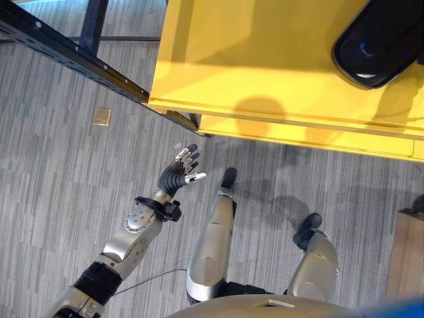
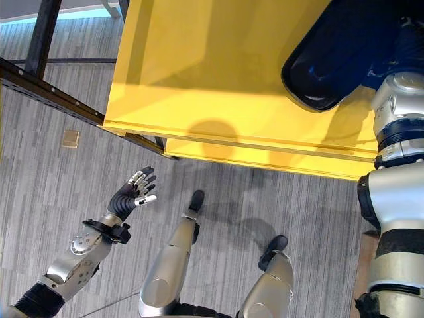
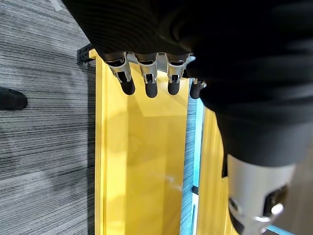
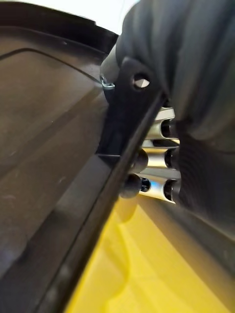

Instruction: Move parts from the plastic box to the shelf.

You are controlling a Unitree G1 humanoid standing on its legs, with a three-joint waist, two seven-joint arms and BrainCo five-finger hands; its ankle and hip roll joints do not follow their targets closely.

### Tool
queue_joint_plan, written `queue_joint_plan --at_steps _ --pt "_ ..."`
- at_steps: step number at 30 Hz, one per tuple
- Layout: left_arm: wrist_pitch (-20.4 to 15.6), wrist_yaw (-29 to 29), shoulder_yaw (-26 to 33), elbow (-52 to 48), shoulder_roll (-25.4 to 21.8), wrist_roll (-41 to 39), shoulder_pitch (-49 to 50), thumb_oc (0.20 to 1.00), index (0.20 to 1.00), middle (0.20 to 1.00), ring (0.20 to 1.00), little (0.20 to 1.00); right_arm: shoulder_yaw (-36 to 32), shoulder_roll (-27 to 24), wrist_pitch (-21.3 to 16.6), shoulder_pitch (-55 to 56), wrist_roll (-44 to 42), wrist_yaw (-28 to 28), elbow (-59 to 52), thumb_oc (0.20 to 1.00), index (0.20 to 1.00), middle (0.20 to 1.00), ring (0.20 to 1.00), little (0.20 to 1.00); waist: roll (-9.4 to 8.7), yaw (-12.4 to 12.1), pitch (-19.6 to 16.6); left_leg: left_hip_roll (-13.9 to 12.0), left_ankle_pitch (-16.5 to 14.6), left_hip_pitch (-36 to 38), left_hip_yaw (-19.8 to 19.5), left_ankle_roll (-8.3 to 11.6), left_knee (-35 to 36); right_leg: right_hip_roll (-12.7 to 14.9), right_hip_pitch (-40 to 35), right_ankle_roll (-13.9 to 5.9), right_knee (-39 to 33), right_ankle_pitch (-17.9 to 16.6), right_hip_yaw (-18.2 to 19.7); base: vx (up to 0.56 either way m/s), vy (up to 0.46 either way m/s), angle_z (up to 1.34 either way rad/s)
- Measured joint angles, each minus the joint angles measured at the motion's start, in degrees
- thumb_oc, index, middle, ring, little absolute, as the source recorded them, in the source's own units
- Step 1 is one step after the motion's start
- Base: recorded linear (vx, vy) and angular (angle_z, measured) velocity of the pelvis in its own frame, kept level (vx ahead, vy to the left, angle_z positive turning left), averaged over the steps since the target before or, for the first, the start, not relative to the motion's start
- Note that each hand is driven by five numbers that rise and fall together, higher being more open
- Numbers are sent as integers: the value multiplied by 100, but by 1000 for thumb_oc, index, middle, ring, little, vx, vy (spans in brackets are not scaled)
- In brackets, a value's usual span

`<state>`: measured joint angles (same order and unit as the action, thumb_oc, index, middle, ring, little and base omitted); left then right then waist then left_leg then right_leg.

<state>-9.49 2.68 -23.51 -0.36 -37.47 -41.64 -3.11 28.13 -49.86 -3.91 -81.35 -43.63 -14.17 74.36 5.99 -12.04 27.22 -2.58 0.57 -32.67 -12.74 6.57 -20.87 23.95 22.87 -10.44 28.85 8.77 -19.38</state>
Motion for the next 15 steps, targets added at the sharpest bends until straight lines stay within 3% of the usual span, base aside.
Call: queue_joint_plan --at_steps 15 --pt "-105 21 -47 4 32 1 -50 1000 1000 1000 1000 1000 387 -17 -2 -256 229 22 -22 200 200 200 200 200 37 -57 -23 44 115 -37 -116 60 231 76 86 7 150 171 -122 7 -19 5"
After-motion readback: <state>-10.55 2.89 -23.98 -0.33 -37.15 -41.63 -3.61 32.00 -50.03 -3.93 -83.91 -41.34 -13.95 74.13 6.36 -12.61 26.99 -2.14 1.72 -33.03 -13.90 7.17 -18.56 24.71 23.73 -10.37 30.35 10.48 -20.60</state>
